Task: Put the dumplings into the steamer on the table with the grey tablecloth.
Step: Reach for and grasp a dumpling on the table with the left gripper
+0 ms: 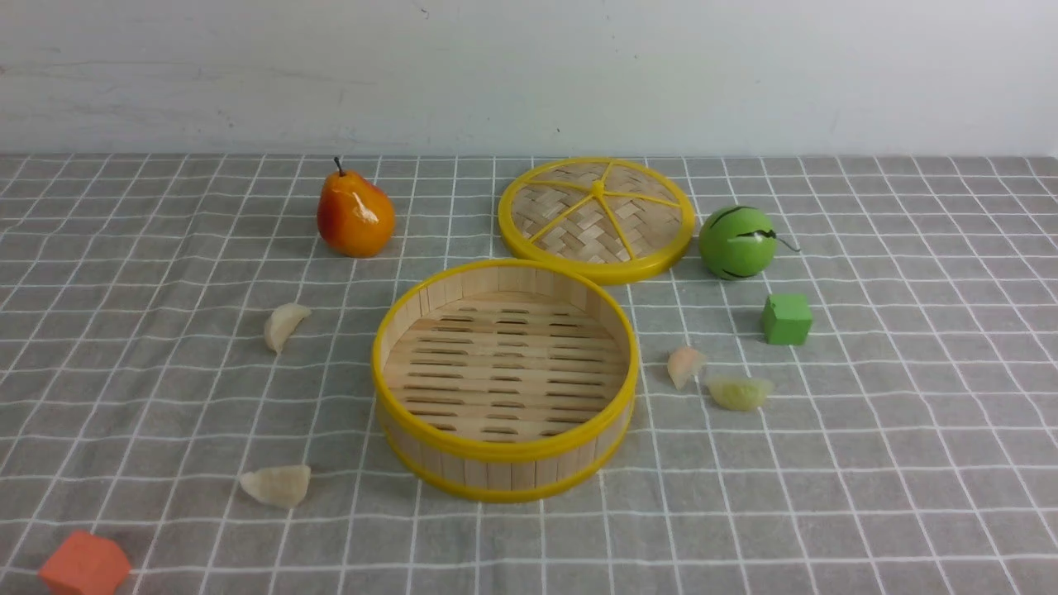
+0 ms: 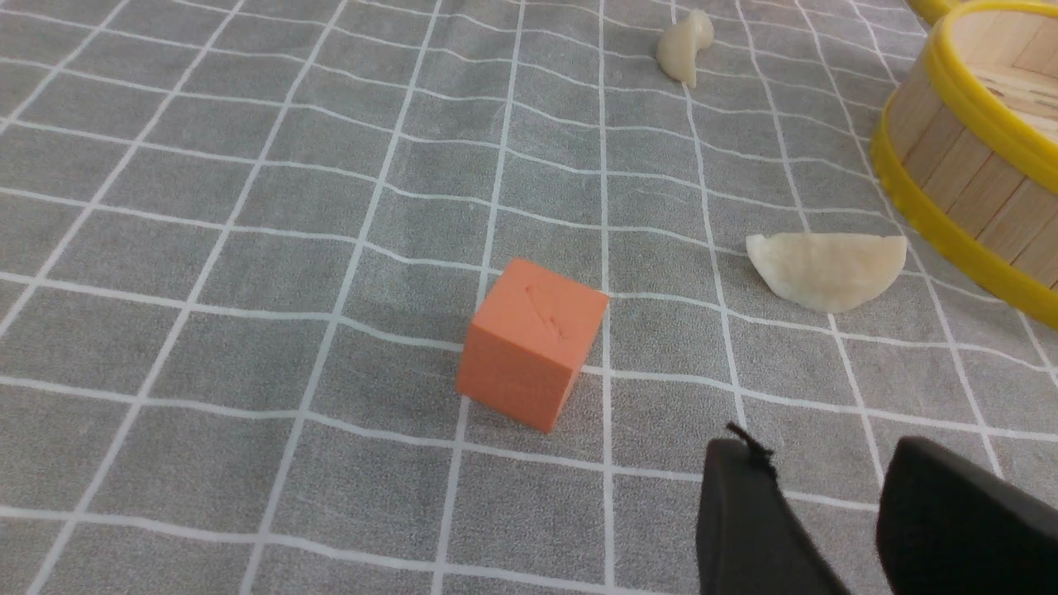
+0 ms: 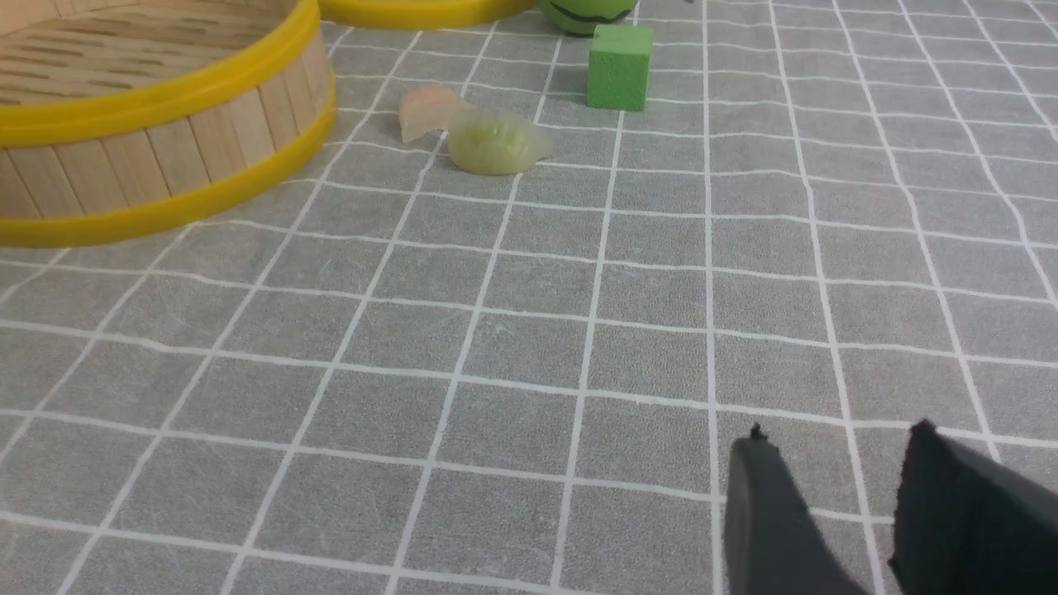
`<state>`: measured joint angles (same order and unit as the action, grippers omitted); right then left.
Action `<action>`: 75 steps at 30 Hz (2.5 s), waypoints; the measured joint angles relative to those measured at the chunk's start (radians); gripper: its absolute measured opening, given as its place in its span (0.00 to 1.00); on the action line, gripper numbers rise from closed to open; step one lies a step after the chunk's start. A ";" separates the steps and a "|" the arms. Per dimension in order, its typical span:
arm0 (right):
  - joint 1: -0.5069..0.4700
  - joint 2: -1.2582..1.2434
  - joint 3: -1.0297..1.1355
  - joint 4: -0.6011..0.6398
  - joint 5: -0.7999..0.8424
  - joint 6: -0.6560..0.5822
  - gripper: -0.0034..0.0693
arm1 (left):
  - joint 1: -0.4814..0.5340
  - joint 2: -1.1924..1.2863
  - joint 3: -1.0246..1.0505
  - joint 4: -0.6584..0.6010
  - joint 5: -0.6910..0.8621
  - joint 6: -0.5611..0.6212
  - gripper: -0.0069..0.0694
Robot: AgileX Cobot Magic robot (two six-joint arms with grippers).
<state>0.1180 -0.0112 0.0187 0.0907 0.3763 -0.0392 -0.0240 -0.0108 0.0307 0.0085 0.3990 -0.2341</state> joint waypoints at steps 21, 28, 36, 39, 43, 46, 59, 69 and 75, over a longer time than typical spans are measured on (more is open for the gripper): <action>0.000 0.000 0.000 -0.002 0.000 0.000 0.38 | 0.000 0.000 0.000 0.003 0.000 0.000 0.40; 0.000 0.000 0.000 -0.017 -0.001 0.000 0.38 | 0.000 0.000 0.000 0.003 -0.001 0.000 0.40; 0.000 0.000 0.009 -0.020 -0.090 0.000 0.38 | 0.000 0.000 0.000 0.002 -0.045 0.000 0.40; 0.000 0.000 0.009 -0.023 -0.211 0.000 0.38 | 0.000 0.000 0.000 0.001 -0.161 0.000 0.40; 0.000 0.000 0.009 -0.023 -0.469 0.004 0.38 | 0.000 0.000 0.000 0.007 -0.425 0.001 0.40; 0.000 0.000 0.009 -0.023 -0.647 0.085 0.38 | 0.000 0.000 0.000 0.002 -0.562 -0.013 0.40; 0.000 0.128 -0.241 0.032 -0.670 0.199 0.03 | 0.000 0.146 -0.357 0.069 -0.592 -0.273 0.14; 0.000 0.687 -0.491 0.033 -0.120 0.017 0.04 | -0.066 0.840 -0.757 0.061 -0.156 -0.260 0.07; 0.000 0.978 -0.559 0.114 0.144 -0.003 0.04 | -0.147 1.211 -0.949 -0.001 0.097 -0.187 0.07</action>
<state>0.1180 0.9664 -0.5407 0.2048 0.5202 -0.0420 -0.1711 1.2005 -0.9183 0.0076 0.4960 -0.4211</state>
